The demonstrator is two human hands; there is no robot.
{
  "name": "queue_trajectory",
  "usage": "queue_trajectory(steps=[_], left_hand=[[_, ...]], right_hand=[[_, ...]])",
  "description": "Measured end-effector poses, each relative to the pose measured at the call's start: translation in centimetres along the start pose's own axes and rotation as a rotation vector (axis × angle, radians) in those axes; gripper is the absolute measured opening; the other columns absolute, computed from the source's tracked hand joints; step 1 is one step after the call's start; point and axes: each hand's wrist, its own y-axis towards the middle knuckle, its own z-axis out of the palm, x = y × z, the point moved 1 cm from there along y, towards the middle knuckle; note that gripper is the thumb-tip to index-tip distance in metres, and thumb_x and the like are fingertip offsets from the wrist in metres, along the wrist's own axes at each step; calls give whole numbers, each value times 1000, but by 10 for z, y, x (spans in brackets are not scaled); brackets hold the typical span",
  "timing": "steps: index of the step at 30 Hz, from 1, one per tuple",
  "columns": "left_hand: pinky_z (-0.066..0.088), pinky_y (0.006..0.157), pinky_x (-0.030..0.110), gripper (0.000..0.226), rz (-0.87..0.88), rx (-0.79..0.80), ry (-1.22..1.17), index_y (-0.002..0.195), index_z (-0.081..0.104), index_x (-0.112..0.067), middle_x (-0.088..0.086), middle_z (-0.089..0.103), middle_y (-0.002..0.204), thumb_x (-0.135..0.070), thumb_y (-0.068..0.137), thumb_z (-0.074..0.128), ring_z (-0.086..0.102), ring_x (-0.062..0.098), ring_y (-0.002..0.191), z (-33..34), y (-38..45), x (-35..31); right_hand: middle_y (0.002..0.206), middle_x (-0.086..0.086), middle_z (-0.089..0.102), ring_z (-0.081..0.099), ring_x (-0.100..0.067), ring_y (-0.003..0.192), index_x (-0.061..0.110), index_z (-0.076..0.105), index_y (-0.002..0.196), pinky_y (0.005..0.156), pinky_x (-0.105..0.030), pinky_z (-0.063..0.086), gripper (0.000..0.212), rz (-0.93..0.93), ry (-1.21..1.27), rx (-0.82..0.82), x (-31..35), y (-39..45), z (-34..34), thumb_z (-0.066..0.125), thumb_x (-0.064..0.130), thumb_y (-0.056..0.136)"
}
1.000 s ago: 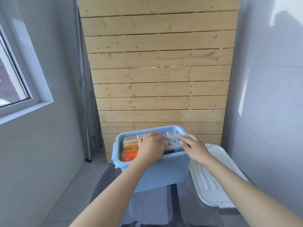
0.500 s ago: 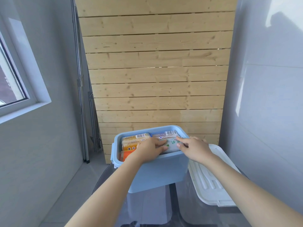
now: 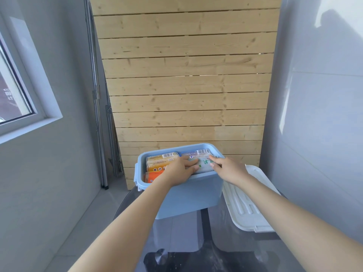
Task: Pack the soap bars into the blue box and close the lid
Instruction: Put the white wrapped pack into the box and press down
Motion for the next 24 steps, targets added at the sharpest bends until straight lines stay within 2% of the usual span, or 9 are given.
queue_trajectory(steps=[2,3,4,7,10,12,15,19,24], left_hand=[[18,115,49,45,4,-49,63,138,44,-36,-6,21,157,-48,95,39,21,25,143,1,-5,-4],[15,115,51,45,14,-81,79,139,42,-36,-6,20,158,-48,95,38,18,25,144,1,-7,-6],[12,116,51,46,30,-116,81,140,41,-35,-5,21,157,-47,96,37,16,24,145,2,-9,-10],[11,114,43,41,119,-227,43,136,48,-31,-3,33,152,-39,97,40,23,20,141,11,-16,-22],[20,98,28,31,259,-387,0,122,63,-24,-1,54,131,-26,94,49,39,19,125,32,-29,-36],[25,92,26,27,337,-434,-33,113,68,-21,0,60,112,-19,91,52,45,20,111,53,-39,-44],[29,93,25,25,333,-381,-87,110,69,-20,2,60,103,-19,90,53,47,20,104,84,-46,-47],[28,93,25,24,250,-249,-142,110,68,-24,-1,61,107,-25,91,54,50,15,105,121,-45,-49],[38,96,32,22,163,-44,-163,103,71,-27,-8,65,108,-36,86,60,53,10,104,166,-41,-52]], right_hand=[[112,3,64,46,-20,122,42,33,140,97,-35,33,43,6,71,-35,-2,-7,3,31,40,97],[104,3,64,51,-19,114,42,33,140,93,-34,34,43,6,119,-53,-3,-10,4,32,39,97],[104,3,64,53,-19,109,42,34,139,92,-33,35,43,1,166,-79,-3,-13,3,33,39,97],[126,2,61,51,-19,119,34,46,134,97,-34,33,39,-21,283,-203,-6,-28,-1,38,35,96],[119,-1,67,54,-22,117,26,59,124,98,-38,40,33,-40,354,-350,-17,-50,-2,46,27,94],[110,-2,70,60,-23,108,23,64,117,93,-39,44,29,-22,363,-393,-33,-67,2,49,22,92],[106,-2,71,61,-23,94,25,67,112,87,-37,47,27,51,329,-324,-60,-85,13,51,21,91],[113,4,70,57,-18,111,24,70,106,95,-35,44,26,164,246,-185,-91,-99,28,48,26,92],[117,5,67,59,-19,109,22,70,105,95,-35,46,32,278,195,60,-115,-106,40,42,31,94]])
